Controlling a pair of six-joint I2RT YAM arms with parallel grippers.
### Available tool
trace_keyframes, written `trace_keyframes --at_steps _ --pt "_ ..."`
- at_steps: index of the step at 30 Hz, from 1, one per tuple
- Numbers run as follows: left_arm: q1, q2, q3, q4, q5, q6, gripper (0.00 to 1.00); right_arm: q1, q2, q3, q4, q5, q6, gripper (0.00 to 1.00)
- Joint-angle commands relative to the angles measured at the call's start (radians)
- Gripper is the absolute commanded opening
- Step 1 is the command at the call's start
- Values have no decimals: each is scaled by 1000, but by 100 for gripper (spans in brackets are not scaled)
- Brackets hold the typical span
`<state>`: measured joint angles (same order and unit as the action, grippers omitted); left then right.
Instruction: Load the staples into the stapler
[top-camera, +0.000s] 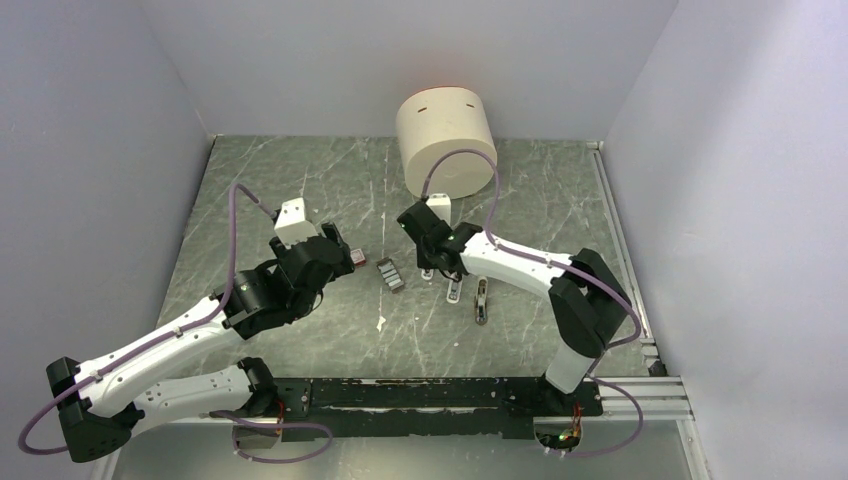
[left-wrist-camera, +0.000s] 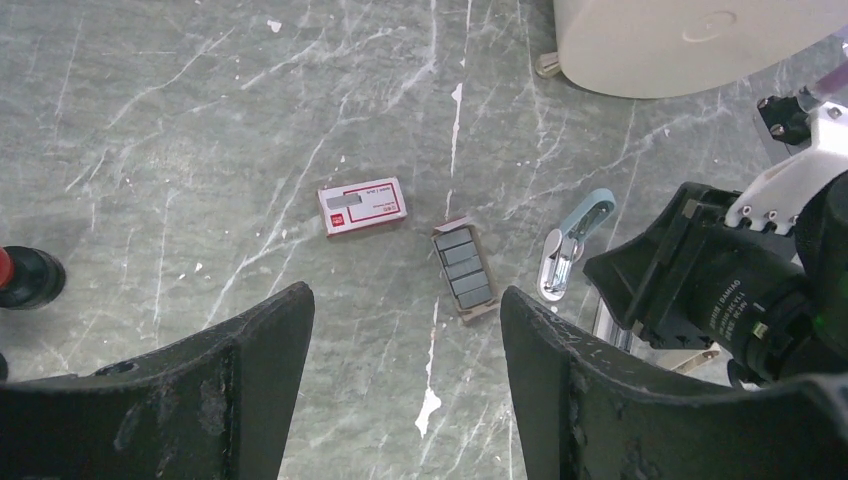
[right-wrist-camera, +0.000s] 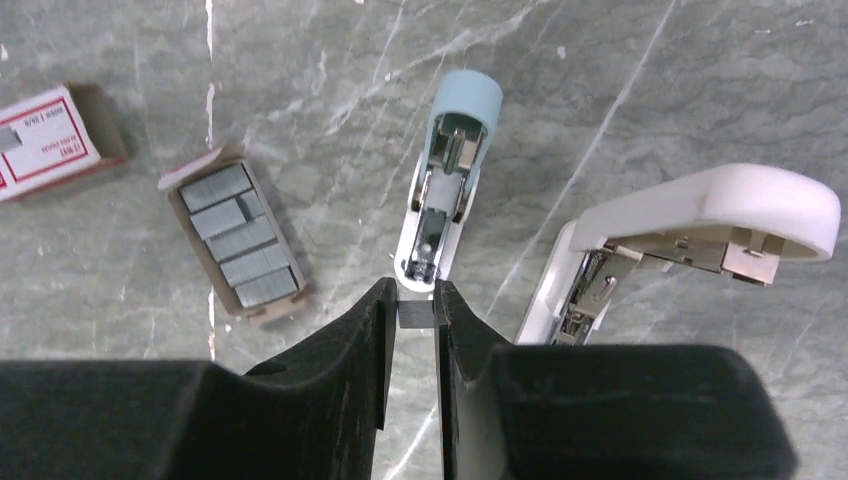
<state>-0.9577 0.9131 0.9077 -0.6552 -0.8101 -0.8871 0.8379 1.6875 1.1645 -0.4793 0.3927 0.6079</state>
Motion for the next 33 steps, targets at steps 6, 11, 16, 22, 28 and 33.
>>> trace_keyframes --at_steps 6,11,16,22,28,33 --pt "7 -10 -16 37 1 9 74 -2 80 62 0 108 136 24" --pt "6 0 -16 53 4 24 74 -9 124 70 2 89 147 25" --pt "7 13 -16 55 10 27 75 -14 148 70 11 89 150 25" --pt "6 16 -17 64 7 29 75 -29 157 57 24 74 161 25" --pt "6 26 -12 67 8 35 75 -47 153 43 47 54 177 25" --pt "7 37 -5 71 8 44 75 -57 156 36 56 42 190 25"
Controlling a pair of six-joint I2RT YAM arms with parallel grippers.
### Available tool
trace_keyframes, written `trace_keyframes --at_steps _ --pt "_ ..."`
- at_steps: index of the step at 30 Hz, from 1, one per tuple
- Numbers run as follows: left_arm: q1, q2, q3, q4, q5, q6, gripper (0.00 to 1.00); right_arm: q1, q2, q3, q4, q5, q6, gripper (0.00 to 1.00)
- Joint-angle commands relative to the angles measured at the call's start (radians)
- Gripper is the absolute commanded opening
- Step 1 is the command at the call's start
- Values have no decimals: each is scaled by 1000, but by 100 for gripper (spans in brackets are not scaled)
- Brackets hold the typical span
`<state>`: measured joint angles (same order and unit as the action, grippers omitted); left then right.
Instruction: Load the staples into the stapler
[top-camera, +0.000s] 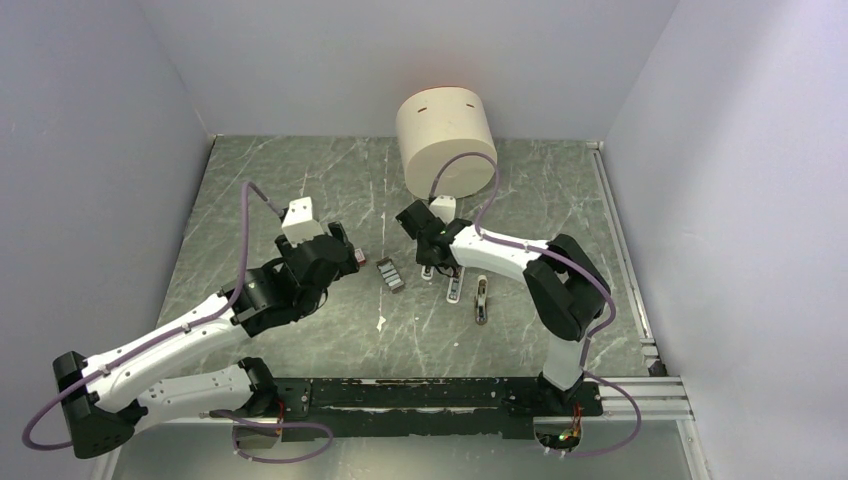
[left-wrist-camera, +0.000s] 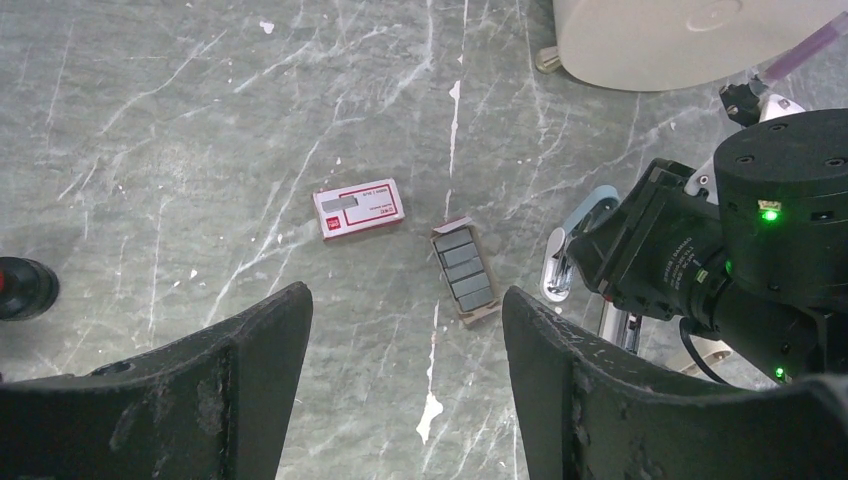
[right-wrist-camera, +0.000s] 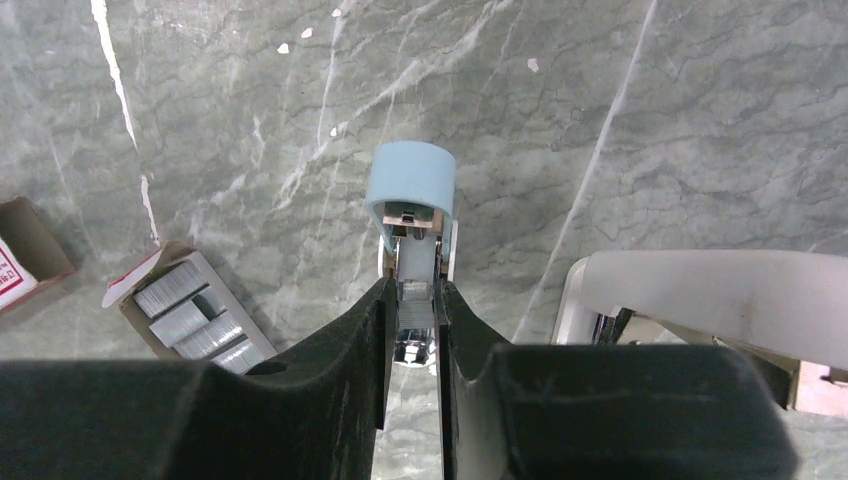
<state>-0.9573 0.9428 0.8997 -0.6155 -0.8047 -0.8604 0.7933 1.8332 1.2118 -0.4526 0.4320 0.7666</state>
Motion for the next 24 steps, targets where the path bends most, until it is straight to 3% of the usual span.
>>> trace_keyframes --at_steps 1,24 --pt "6 9 6 29 3 18 75 -12 12 -13 33 0 33 24" --pt "5 4 1 22 -4 7 74 -12 40 -3 6 -17 46 24"
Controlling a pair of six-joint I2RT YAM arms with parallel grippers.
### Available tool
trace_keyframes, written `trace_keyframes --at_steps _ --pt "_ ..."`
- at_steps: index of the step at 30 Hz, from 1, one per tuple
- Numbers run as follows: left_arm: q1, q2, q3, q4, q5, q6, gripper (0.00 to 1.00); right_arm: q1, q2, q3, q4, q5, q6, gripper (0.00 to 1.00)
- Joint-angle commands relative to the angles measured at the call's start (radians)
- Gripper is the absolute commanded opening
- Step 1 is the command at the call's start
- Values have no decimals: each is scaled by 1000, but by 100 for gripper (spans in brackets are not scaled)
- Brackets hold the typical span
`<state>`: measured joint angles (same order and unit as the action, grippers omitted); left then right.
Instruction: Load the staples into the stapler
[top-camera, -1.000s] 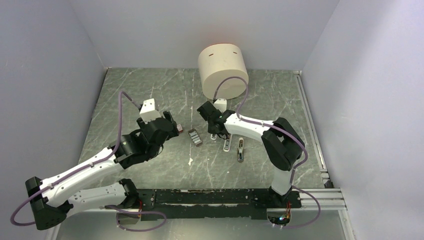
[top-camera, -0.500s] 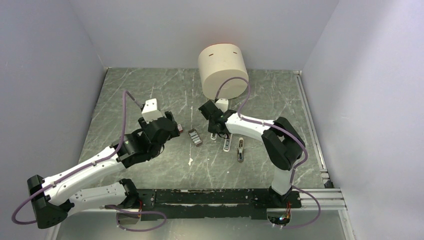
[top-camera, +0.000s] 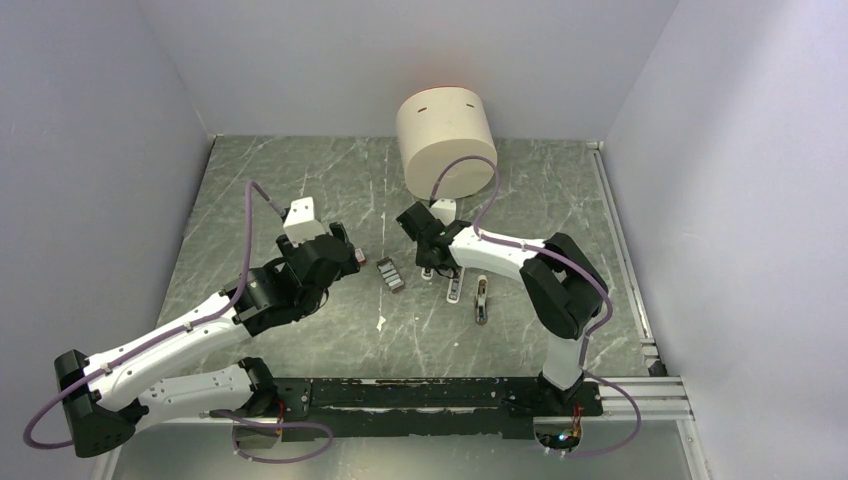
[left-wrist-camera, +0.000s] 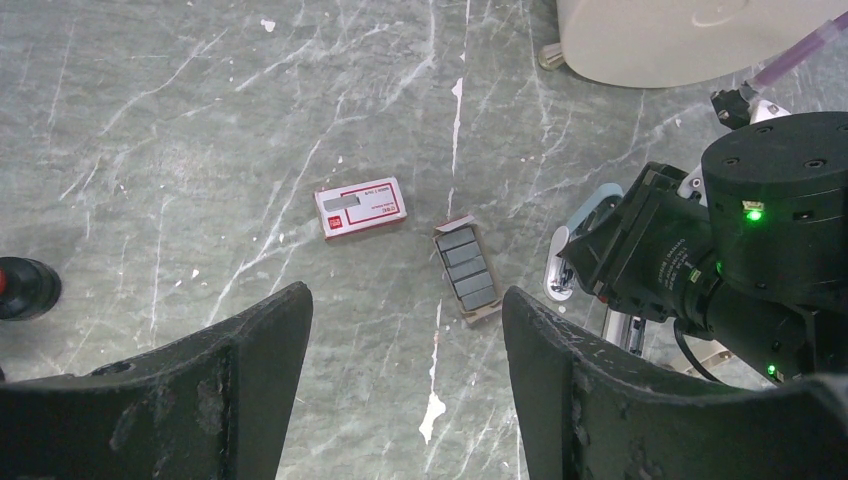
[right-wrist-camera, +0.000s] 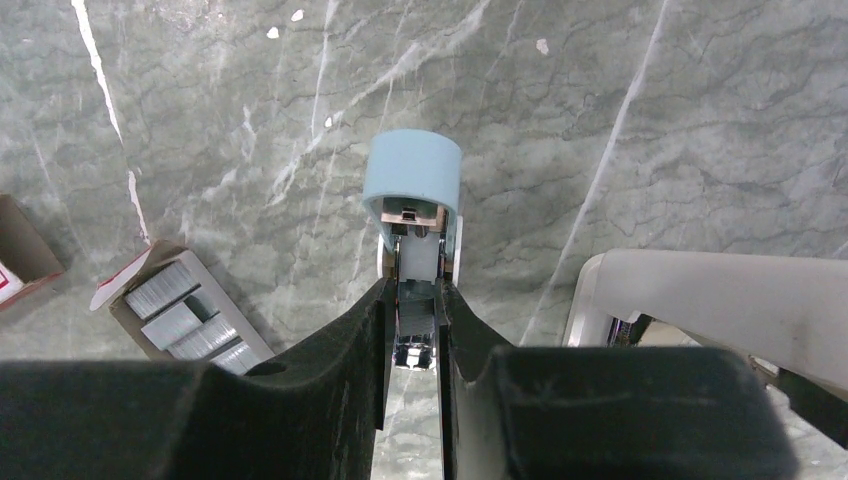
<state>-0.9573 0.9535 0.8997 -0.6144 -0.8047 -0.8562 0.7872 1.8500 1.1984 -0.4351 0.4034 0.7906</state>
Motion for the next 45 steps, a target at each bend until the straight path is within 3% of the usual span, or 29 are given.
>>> trace_keyframes --at_steps 1,27,40,45 --pt "6 -6 1 19 -5 3 74 -6 23 10 -13 12 23 24" --pt "6 -9 -5 16 -11 0 74 31 22 25 -75 36 5 26" --pt "6 0 4 24 -6 6 74 32 -16 76 -75 47 -52 36" --pt "6 2 4 29 -5 6 74 32 -5 82 -98 64 -55 26"
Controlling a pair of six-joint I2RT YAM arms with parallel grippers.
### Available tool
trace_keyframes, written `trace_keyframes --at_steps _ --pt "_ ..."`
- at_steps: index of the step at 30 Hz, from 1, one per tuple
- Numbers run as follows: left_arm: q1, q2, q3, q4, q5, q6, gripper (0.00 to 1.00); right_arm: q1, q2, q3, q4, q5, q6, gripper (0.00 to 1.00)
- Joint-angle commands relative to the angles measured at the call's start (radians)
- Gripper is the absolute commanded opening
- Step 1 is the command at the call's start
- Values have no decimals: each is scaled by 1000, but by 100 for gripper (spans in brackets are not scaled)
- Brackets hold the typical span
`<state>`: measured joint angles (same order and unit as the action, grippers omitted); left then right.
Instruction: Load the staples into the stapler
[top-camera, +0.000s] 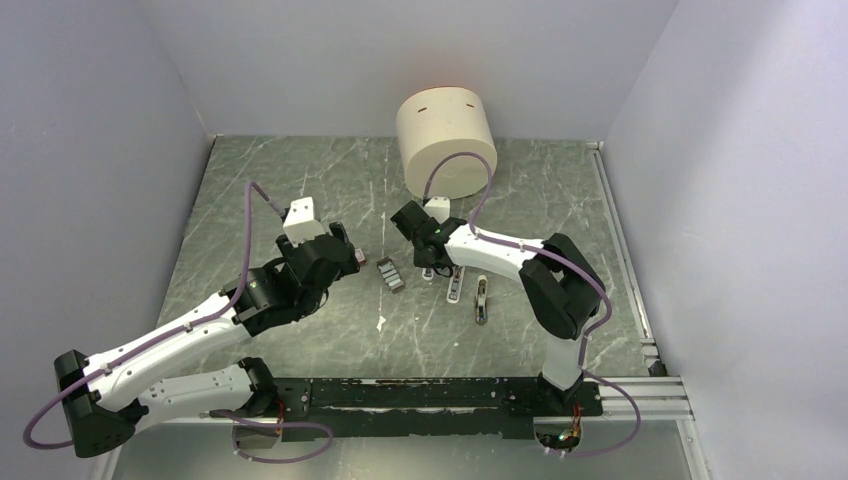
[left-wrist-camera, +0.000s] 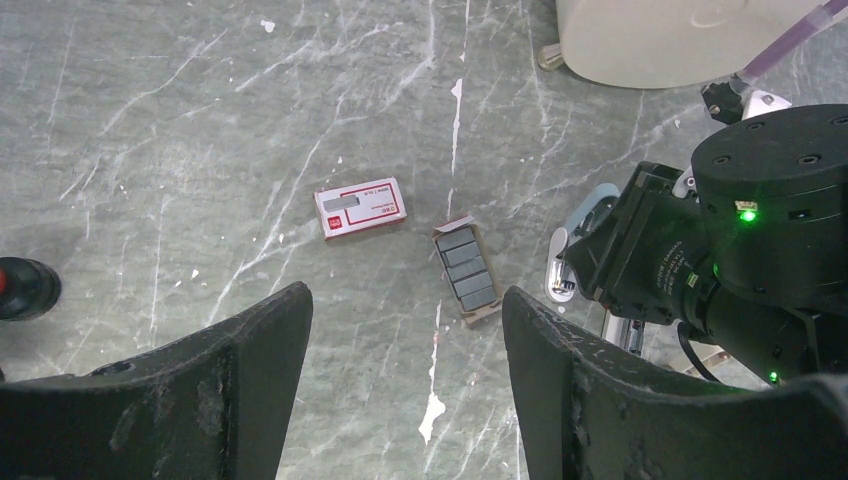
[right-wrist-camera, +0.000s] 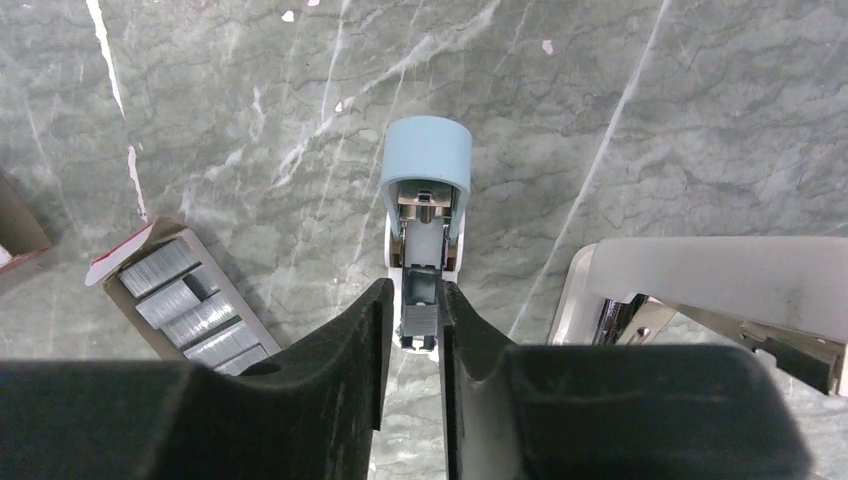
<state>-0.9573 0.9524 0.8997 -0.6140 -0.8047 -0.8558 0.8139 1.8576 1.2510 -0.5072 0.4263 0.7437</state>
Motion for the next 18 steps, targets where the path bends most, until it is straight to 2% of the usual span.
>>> trace_keyframes --at_steps 1,7,18 --pt "6 4 4 28 -5 6 74 5 -6 30 -31 40 -8 24" --pt "6 2 3 22 -5 1 74 5 20 25 -31 24 -12 19" --pt "6 -1 2 19 -5 0 74 5 36 31 -30 -3 -29 19"
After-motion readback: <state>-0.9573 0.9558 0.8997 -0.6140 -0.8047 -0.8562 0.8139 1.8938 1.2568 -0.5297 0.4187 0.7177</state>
